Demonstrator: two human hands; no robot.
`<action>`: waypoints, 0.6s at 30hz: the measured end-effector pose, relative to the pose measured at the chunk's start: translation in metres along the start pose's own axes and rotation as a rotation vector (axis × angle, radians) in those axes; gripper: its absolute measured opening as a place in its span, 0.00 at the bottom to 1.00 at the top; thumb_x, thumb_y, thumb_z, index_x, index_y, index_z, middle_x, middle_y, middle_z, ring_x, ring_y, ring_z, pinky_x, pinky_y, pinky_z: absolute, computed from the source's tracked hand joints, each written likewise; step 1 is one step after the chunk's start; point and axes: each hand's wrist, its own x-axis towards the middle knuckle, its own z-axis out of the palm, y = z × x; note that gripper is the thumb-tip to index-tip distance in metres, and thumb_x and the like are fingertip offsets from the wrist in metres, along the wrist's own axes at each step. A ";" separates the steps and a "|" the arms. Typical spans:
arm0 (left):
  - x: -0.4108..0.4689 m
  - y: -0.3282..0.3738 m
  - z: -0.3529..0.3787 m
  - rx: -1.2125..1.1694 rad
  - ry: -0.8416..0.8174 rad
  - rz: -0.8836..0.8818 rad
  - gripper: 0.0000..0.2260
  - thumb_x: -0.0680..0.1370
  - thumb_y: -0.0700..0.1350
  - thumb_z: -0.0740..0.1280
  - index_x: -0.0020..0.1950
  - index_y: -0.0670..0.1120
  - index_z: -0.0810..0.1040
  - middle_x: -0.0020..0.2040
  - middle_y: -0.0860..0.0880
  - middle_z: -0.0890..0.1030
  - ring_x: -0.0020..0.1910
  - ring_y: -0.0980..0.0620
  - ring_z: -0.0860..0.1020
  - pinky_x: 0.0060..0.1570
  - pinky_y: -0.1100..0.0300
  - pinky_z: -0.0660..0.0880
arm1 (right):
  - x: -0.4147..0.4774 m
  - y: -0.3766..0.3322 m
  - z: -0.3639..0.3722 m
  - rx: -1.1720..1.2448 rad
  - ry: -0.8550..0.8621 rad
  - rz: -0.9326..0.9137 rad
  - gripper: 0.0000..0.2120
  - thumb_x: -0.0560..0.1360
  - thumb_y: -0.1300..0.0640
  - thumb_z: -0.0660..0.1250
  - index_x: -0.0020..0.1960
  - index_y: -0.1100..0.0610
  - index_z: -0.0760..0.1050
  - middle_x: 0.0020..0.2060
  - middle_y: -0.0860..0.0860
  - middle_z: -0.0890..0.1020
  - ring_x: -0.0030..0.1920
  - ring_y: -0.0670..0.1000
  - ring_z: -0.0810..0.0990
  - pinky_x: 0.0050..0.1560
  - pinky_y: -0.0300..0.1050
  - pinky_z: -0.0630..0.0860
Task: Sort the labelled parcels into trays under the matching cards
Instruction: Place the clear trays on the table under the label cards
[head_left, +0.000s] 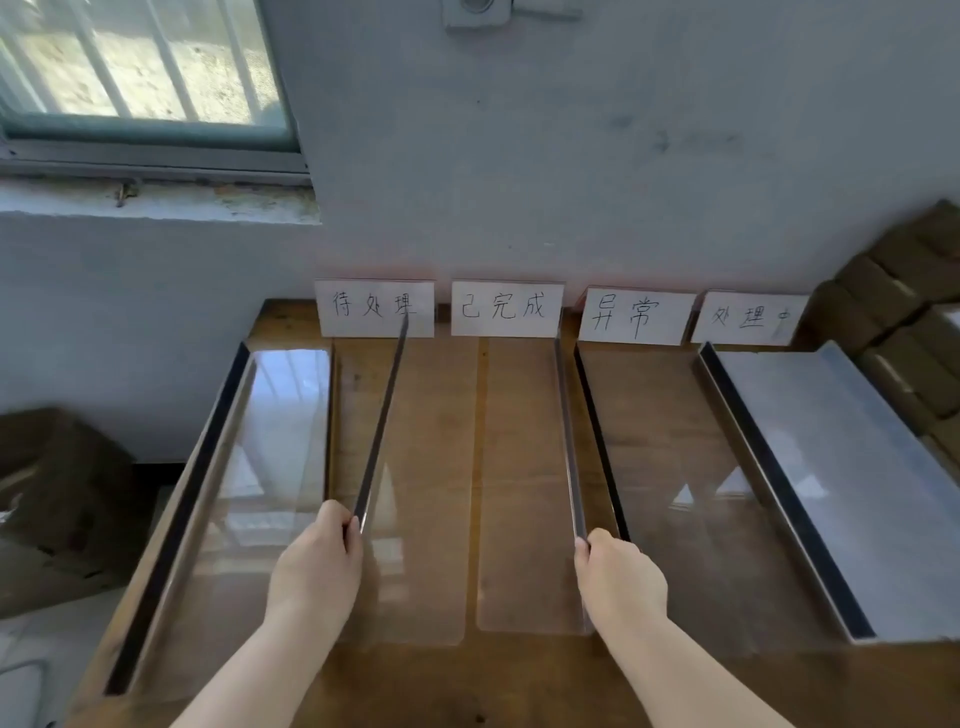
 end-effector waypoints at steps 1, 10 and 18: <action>0.001 0.005 0.004 0.027 -0.008 0.001 0.07 0.81 0.48 0.57 0.46 0.47 0.69 0.35 0.51 0.76 0.35 0.49 0.76 0.35 0.54 0.74 | 0.003 0.003 -0.001 0.015 -0.014 -0.005 0.14 0.82 0.47 0.50 0.58 0.51 0.70 0.45 0.47 0.81 0.42 0.48 0.80 0.35 0.39 0.71; 0.017 0.017 0.033 0.299 -0.129 -0.055 0.17 0.82 0.44 0.53 0.72 0.49 0.61 0.51 0.49 0.79 0.45 0.49 0.77 0.38 0.58 0.70 | 0.030 0.036 -0.015 0.086 0.053 -0.052 0.16 0.81 0.46 0.52 0.66 0.47 0.68 0.51 0.44 0.81 0.47 0.45 0.80 0.44 0.38 0.77; 0.018 0.034 0.046 0.529 -0.141 0.106 0.27 0.79 0.40 0.58 0.77 0.47 0.56 0.76 0.47 0.58 0.74 0.46 0.58 0.69 0.55 0.63 | 0.060 0.071 -0.014 0.146 0.026 -0.084 0.15 0.81 0.50 0.55 0.66 0.48 0.70 0.60 0.45 0.76 0.56 0.46 0.77 0.53 0.40 0.76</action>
